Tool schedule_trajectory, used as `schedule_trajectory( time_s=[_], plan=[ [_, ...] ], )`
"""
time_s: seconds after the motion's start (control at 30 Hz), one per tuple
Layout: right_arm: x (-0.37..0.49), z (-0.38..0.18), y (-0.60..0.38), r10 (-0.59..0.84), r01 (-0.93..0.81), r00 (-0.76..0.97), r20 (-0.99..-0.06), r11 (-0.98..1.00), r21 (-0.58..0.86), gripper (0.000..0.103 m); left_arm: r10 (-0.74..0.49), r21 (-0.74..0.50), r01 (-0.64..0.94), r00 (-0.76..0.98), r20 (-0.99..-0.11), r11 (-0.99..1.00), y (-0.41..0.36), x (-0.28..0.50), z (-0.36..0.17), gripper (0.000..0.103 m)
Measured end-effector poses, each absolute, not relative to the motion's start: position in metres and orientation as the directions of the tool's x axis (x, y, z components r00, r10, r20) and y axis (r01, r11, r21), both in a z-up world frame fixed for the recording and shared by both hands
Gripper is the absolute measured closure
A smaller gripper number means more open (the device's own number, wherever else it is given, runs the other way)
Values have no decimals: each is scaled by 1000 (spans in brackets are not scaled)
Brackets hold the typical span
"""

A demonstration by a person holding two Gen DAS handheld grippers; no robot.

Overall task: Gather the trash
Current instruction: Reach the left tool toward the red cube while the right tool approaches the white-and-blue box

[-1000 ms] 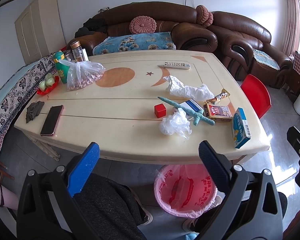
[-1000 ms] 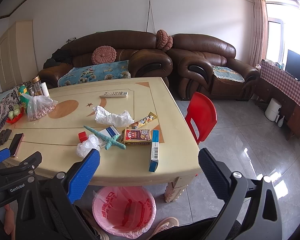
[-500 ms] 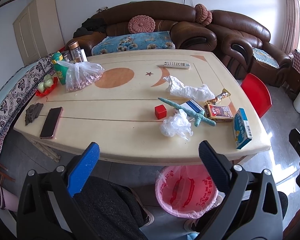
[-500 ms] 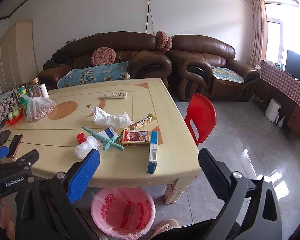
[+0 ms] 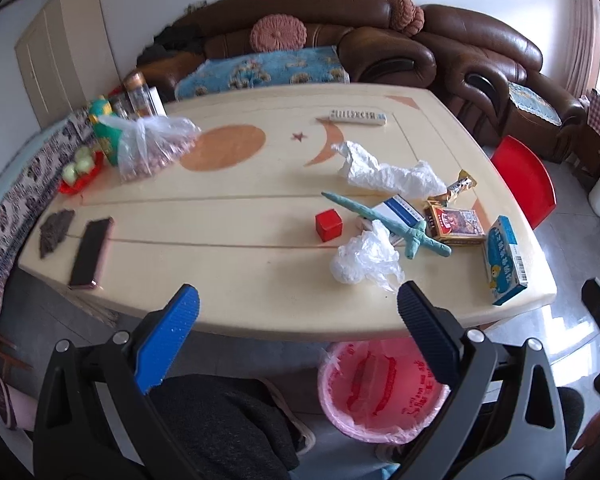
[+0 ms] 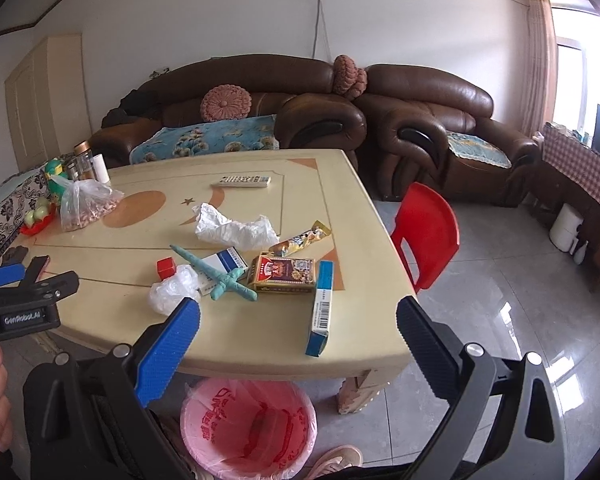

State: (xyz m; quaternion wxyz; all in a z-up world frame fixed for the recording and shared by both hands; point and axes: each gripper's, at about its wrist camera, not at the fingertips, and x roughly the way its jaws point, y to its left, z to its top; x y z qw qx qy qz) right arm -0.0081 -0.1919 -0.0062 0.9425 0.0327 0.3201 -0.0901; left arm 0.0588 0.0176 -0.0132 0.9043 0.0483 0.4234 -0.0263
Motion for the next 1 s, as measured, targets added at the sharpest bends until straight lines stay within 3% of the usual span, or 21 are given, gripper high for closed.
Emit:
schedule_trajectory(
  time_s=[0.5,1.0],
  plan=[
    [33,-31,-228,-93,211,743,-662,972,100,7,-40,5,79,554,-832,997,2,116,-34,6],
    [67,-68,-245,-80,211,691,-718,973,95,7,-57,-51,24,439,-897,998,-3,175,-71,6]
  ],
)
